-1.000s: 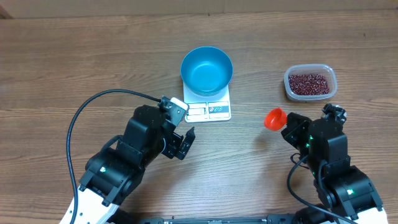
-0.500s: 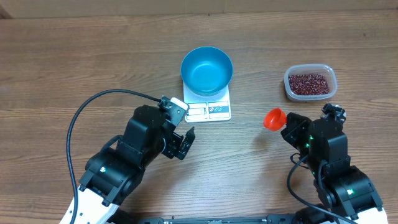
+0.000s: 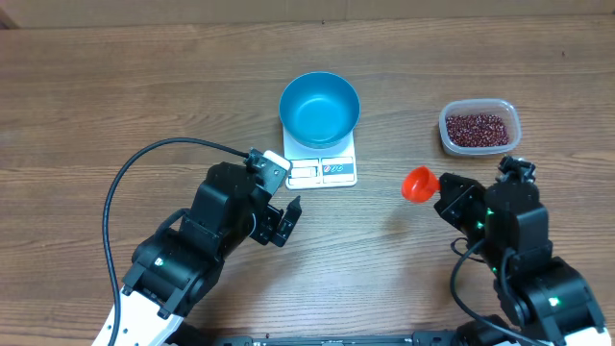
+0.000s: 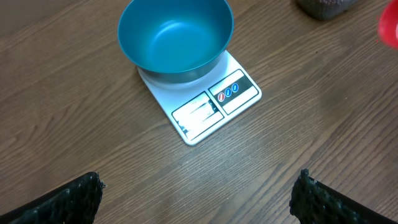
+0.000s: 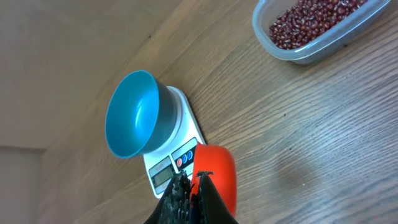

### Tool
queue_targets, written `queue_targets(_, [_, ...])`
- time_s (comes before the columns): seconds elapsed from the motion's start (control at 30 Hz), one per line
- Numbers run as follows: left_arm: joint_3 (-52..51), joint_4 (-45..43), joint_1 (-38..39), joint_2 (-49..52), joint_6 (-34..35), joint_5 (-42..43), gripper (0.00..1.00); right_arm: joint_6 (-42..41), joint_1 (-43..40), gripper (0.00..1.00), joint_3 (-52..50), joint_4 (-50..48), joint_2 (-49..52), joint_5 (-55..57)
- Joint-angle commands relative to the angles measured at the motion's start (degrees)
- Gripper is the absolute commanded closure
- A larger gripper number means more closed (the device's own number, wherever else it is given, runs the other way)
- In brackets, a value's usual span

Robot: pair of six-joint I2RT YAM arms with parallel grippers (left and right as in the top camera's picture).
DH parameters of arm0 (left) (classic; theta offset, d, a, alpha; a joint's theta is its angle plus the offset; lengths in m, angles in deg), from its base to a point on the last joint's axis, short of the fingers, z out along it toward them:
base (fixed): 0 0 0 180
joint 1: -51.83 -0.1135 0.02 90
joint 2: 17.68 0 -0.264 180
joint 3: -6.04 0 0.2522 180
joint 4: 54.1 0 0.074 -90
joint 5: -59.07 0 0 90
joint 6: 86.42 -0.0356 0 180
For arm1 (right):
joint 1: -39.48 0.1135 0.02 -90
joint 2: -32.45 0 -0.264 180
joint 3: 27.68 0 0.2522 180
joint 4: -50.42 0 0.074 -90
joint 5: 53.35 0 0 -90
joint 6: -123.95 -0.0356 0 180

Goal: Scoop item into bowl and weigh 150g on scale
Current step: 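Carry the red scoop with the right gripper over the bean tub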

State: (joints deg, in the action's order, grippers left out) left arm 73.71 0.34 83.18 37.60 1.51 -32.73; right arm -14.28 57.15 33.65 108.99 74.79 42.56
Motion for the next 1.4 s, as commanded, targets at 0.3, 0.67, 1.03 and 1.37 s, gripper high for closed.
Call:
queue_targets(0.3, [-0.5, -0.2, -0.3, -0.2, -1.2, -0.5, 0.0, 10.3, 0.2, 0.96, 18.8, 13.3, 9.7, 1.1])
queue_targets(0.67, [-0.5, -0.2, -0.3, -0.2, -1.2, -0.5, 0.0, 10.9, -2.3, 0.96, 28.6, 20.0, 28.2, 16.6])
queue_targets(1.03, [-0.5, -0.2, -0.3, -0.2, -1.2, -0.5, 0.0, 18.8, -13.0, 0.96, 28.6, 11.2, 38.4, 16.5])
queue_targets(1.37, [-0.5, -0.2, -0.3, -0.2, -1.2, -0.5, 0.0, 33.8, -15.8, 0.96, 28.6, 1.0, 38.8, 16.3])
